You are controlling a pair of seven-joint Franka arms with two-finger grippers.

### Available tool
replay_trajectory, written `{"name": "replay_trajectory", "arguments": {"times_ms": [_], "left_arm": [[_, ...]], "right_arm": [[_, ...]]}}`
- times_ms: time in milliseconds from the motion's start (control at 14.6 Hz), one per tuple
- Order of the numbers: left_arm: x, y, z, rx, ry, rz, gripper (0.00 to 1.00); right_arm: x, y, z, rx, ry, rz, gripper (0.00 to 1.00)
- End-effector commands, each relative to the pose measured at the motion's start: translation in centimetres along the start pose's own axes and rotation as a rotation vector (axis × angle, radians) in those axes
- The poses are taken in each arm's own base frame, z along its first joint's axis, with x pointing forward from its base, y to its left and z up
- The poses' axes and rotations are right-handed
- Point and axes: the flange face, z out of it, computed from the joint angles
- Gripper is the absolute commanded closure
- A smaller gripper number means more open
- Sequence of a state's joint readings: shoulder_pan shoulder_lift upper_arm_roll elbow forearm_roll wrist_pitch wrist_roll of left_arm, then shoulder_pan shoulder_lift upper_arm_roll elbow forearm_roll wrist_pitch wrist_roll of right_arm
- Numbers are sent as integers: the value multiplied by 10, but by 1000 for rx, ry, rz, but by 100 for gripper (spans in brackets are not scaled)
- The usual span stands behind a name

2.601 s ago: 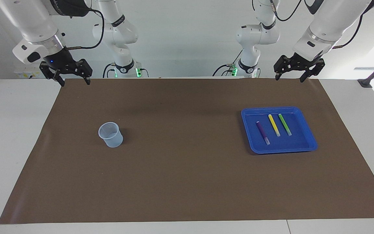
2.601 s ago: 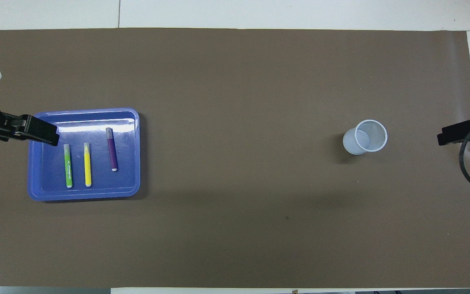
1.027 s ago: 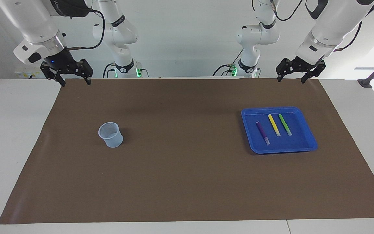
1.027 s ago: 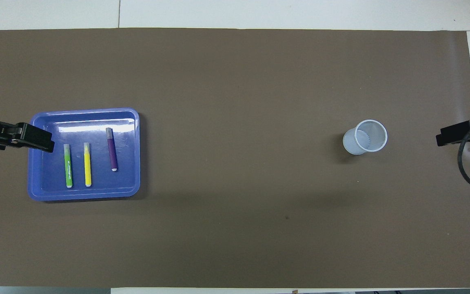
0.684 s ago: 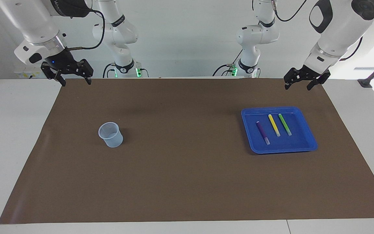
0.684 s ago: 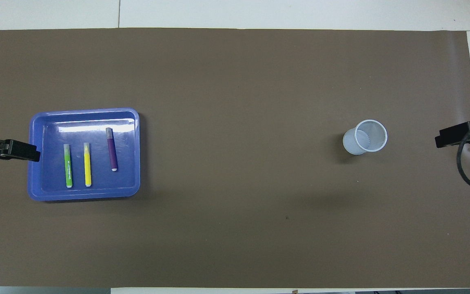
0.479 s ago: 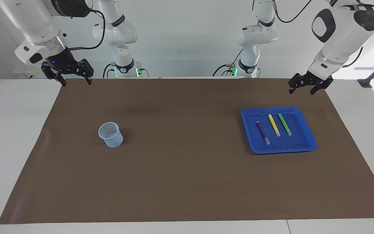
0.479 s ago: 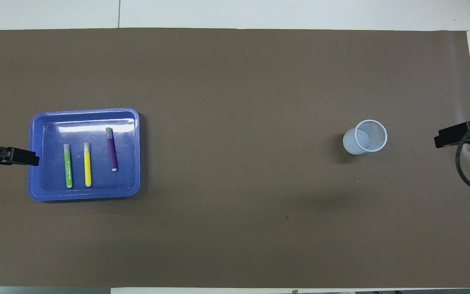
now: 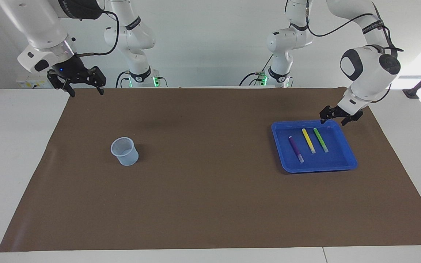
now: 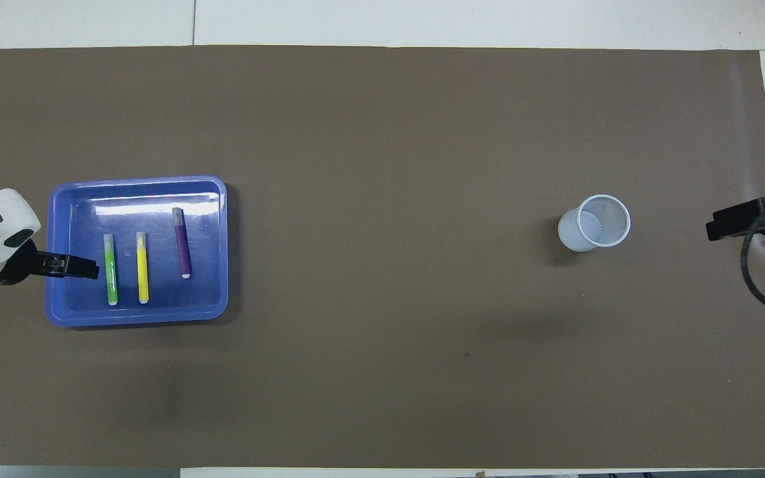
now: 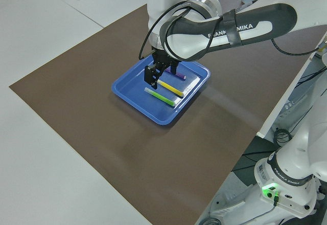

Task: Transfer and insert pens with both arms
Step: 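Reach the left gripper down and grasp the green pen in the tray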

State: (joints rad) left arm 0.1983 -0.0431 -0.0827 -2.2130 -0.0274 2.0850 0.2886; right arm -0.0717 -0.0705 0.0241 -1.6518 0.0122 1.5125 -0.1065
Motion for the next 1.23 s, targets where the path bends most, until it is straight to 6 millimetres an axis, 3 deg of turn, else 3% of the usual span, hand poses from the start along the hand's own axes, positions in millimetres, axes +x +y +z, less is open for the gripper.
{"name": "replay_trajectory", "arguments": {"times_ms": [0,137,684,1163], "left_arm": [[7,-4,19,-7,19,10,0],[10,3,21,-4,24,21,0],[22,-8,53,2,63,4,2],[23,-10,86,-2,61,-23,12]], "right_arm": [[-7,-1,0,15,-1,-28,0],[-8,-2,1,18,-12,-19,0],[-4,-11,5,70,19,-31,0],[-14,-29,23,296,29,0,0]]}}
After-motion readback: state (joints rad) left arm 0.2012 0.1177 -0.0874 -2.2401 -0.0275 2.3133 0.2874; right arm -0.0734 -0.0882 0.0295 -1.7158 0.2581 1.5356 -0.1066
